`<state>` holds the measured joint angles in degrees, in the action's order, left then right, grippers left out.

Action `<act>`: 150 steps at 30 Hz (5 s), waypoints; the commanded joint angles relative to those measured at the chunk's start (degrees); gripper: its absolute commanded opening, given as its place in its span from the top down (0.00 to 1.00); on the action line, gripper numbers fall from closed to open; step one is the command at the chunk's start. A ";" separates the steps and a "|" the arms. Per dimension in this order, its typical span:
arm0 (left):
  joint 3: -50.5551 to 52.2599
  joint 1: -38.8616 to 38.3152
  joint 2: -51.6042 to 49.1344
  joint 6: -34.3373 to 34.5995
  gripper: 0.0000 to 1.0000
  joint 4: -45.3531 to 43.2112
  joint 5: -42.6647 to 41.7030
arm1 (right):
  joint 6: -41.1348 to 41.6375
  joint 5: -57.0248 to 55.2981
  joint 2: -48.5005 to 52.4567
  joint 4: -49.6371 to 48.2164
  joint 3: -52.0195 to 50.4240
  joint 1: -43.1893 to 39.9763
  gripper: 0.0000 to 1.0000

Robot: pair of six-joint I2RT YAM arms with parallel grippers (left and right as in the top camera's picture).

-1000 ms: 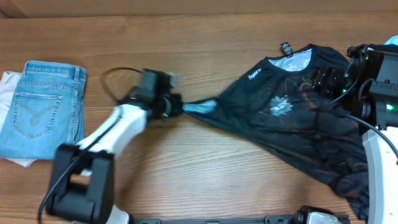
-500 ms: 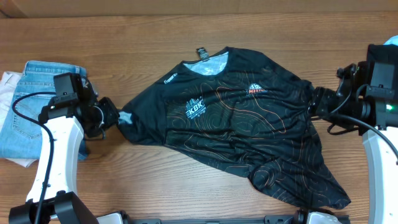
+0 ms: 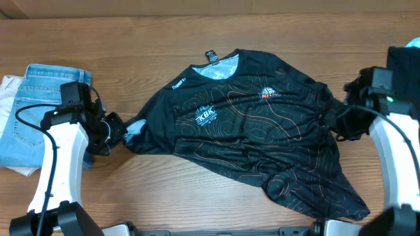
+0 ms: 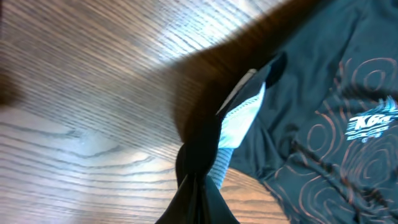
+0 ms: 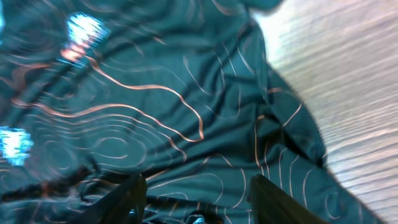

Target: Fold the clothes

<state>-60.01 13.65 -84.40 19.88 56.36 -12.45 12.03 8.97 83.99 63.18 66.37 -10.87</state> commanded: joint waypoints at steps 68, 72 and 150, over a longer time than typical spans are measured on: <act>-0.15 0.22 0.33 2.43 0.96 0.22 -0.22 | 0.55 -7.96 30.27 -28.70 2.08 -0.22 0.82; -0.15 0.22 0.33 2.43 0.96 0.20 -0.24 | -1.44 -4.87 30.58 -36.57 2.34 -0.13 0.96; -0.17 0.26 0.44 5.51 0.96 -7.23 2.29 | 3.06 -20.70 30.53 -9.64 15.17 11.50 0.72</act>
<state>-60.01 13.61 -84.40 26.83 49.63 -10.41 14.20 -9.65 114.93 53.21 80.47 0.75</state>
